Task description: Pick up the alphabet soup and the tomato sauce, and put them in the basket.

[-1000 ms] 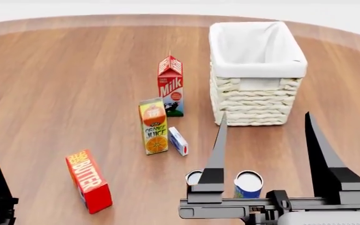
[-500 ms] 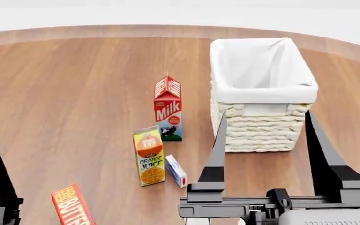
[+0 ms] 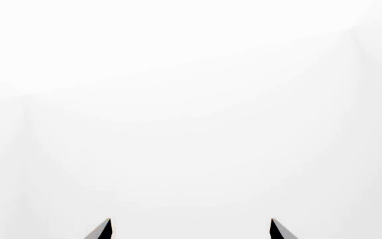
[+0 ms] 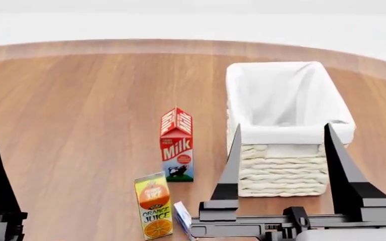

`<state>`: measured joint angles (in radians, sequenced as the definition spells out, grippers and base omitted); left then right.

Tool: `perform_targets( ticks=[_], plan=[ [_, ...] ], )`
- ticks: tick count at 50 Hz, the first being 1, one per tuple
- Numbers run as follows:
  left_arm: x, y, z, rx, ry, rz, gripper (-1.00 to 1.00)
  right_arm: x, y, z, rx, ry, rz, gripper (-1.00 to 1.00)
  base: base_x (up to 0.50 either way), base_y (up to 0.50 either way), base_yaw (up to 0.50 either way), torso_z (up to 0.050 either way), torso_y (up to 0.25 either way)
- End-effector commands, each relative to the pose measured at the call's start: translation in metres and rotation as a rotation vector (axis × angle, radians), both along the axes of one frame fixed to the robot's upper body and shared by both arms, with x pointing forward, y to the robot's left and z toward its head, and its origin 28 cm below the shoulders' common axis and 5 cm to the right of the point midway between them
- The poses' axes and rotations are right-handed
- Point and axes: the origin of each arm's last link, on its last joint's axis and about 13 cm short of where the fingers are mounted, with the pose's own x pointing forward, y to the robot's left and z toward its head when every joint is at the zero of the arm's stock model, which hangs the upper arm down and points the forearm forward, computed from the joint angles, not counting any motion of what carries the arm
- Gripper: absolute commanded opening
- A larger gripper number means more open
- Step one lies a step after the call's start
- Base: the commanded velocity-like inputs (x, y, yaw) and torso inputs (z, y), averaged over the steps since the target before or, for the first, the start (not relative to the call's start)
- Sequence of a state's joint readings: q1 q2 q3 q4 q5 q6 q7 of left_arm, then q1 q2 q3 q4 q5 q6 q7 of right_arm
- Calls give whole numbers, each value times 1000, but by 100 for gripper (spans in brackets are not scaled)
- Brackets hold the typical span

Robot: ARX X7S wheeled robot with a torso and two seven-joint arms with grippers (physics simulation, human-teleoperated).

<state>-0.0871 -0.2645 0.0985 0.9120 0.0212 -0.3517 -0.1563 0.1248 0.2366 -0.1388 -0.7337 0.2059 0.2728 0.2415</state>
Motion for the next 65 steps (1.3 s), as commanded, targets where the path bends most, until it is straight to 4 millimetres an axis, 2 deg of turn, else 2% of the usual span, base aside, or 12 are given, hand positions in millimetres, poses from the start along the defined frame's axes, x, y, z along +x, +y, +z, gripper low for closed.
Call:
perform_targets(
  ticks=[1, 20, 21, 24, 28, 33, 40, 44, 46, 54, 60, 65],
  plan=[
    [0, -2, 3, -3, -1, -6, 100, -1, 0, -2, 0, 2, 2, 100, 320, 0, 0, 0, 0],
    [1, -2, -2, 2, 6, -11, 100, -3, 2, -2, 2, 9, 11, 100, 372, 0, 0, 0, 1],
    [1, -2, -2, 5, 4, -11, 100, -3, 2, 6, 1, 6, 15, 100, 383, 0, 0, 0, 0],
    [2, -2, -2, 3, 5, -11, 100, -2, 2, -5, 5, 8, 13, 100, 383, 0, 0, 0, 0],
    [2, -1, -5, 3, 10, -12, 100, -2, 2, 5, 3, 12, 13, 100, 384, 0, 0, 0, 0],
    [2, -4, -1, 4, 11, -14, 100, -2, 2, -6, 0, 15, 11, 100, 352, 0, 0, 0, 2],
    [2, -5, -1, 3, 10, -16, 100, -4, 1, -7, -3, 23, 11, 100, 205, 0, 0, 0, 0],
    [2, -4, -1, 3, 11, -16, 100, -6, 1, 6, -7, 21, 17, 100, 0, 0, 0, 0, 0],
    [3, -4, -1, 0, 12, -16, 100, -7, 1, -2, -7, 28, 21, 100, 0, 0, 0, 0, 0],
    [4, -4, -2, -1, 17, -17, 100, -17, -2, 17, 34, 149, 103, 100, 0, 0, 0, 0, 0],
    [4, -3, -3, -5, 18, -13, 100, -29, -6, 48, 67, 251, 128, 100, 0, 0, 0, 0, 0],
    [5, -3, -5, -9, 20, -18, 100, -45, -7, 53, 111, 398, 171, 100, 0, 0, 0, 0, 0]
  ],
)
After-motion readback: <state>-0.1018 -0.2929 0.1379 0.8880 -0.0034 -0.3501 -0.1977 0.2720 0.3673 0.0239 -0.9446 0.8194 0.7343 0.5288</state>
